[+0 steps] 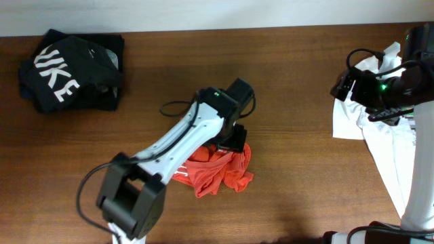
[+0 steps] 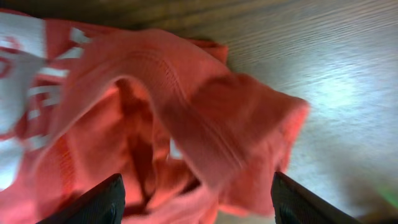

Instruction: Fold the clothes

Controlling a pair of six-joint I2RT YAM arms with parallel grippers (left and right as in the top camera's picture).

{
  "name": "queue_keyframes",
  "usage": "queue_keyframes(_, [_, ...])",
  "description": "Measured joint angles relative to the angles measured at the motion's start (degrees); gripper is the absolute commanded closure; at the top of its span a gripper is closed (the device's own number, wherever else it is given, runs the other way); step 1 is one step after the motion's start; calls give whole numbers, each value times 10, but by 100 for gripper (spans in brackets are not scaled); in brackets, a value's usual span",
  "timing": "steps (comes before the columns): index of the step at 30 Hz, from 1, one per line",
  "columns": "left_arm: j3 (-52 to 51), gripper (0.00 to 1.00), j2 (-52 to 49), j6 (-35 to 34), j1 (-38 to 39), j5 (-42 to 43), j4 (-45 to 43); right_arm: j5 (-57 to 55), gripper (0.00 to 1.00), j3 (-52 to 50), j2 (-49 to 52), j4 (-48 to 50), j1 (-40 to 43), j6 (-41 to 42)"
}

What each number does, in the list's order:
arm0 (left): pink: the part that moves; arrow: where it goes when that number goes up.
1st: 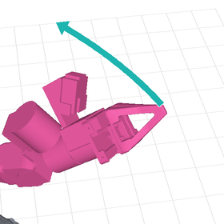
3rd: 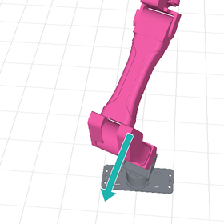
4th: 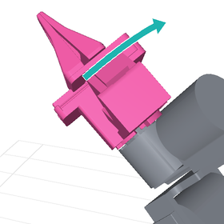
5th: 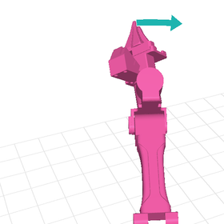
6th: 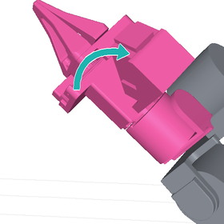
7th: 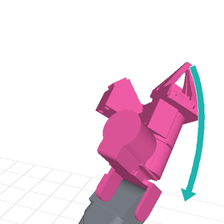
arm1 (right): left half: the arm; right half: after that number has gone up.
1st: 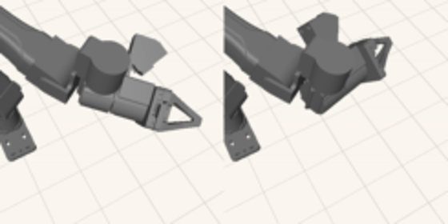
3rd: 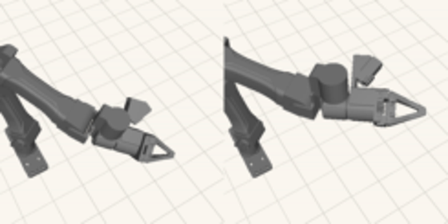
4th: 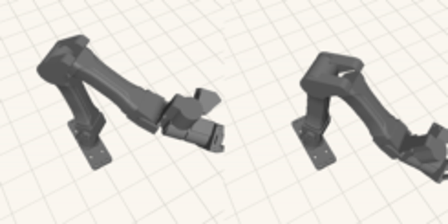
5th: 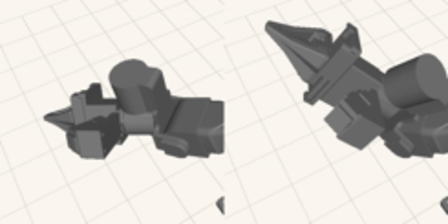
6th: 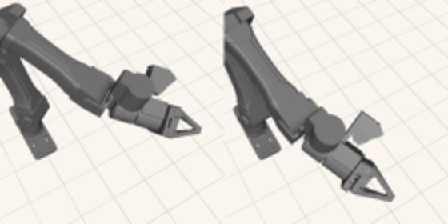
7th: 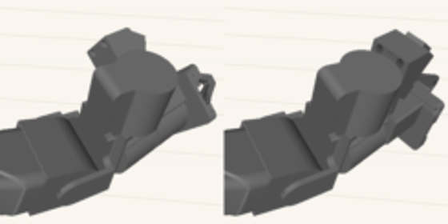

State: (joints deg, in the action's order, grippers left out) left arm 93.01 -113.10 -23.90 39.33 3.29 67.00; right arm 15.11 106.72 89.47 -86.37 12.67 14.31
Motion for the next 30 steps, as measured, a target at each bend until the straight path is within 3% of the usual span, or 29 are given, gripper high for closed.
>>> queue_keyframes(8, [-6,29,-64,-3,7,59,-127,0,1,0,0,0,0,0])
queue_keyframes(16, [-2,27,-95,-3,118,62,-187,0,1,0,0,0,0,0])
queue_keyframes(21, [160,23,-84,19,165,64,0,0,1,0,0,0,0,0])
queue_keyframes(23, [204,15,-65,21,167,46,73,0,1,0,0,0,0,0])
queue_keyframes(25, [217,14,-51,23,151,9,146,0,1,0,0,0,0,0])
queue_keyframes(26, [217,5,-51,24,140,0,179,0,1,0,0,0,0,0])
queue_keyframes(30, [210,5,-51,27,62,-62,291,0,1,0,0,0,0,0])
